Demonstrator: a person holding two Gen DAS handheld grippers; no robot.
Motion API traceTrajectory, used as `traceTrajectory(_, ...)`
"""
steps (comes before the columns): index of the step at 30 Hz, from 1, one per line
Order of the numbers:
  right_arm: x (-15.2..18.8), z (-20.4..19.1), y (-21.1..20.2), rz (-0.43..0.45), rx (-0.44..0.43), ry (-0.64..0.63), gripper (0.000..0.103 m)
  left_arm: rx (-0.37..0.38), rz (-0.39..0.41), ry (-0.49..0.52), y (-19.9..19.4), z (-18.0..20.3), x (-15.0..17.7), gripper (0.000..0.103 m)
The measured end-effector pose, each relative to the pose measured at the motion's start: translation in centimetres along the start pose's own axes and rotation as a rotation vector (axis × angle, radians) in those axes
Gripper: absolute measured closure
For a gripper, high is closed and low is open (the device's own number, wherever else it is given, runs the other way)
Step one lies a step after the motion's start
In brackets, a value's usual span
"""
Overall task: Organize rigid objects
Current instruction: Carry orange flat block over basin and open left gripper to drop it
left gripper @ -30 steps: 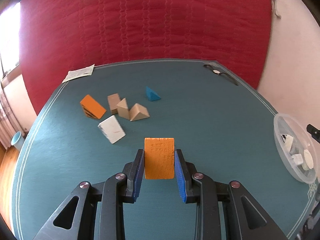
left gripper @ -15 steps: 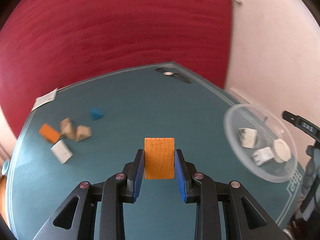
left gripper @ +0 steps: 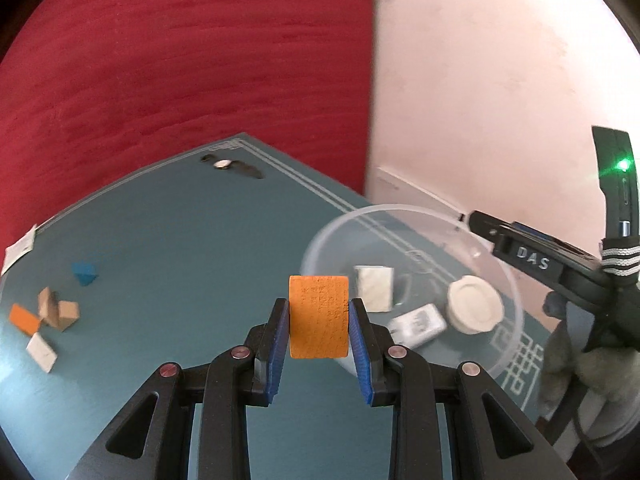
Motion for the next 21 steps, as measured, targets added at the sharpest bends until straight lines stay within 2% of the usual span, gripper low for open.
traceTrajectory(12,-0.4,1.0,-0.3,0.018,0.01,0.02,0.041,0.087,-0.001,0.012,1.5,2.6,-1.2,0.071)
traceTrajectory(14,-0.3,1.0,-0.3,0.017,0.011,0.02,0.041,0.108,-0.01,-0.003,1.7,2.7,-1.1,0.049)
traceTrajectory(15,-0.3,1.0,-0.3,0.017,0.012,0.019,0.041,0.112,-0.007,-0.017,1.8,2.4,-0.9,0.024)
traceTrajectory(16,-0.3,0.9,-0.3,0.017,0.012,0.019,0.041,0.099,0.01,-0.035,1.7,2.1,-0.9,0.017)
traceTrajectory(21,-0.2,0.6,-0.3,0.011,0.011,0.004,0.041,0.053,0.014,-0.054,1.2,0.7,-0.6,0.016)
Point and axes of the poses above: each gripper's, at about its wrist camera, not at the fingertips, and y roughly the way its jaws point, z to its right, x to its underside, the point moved 7 cm from there along y, roughly the way its jaws point, and after that the axes turned 10 degrees about y, right-handed, at the moved point
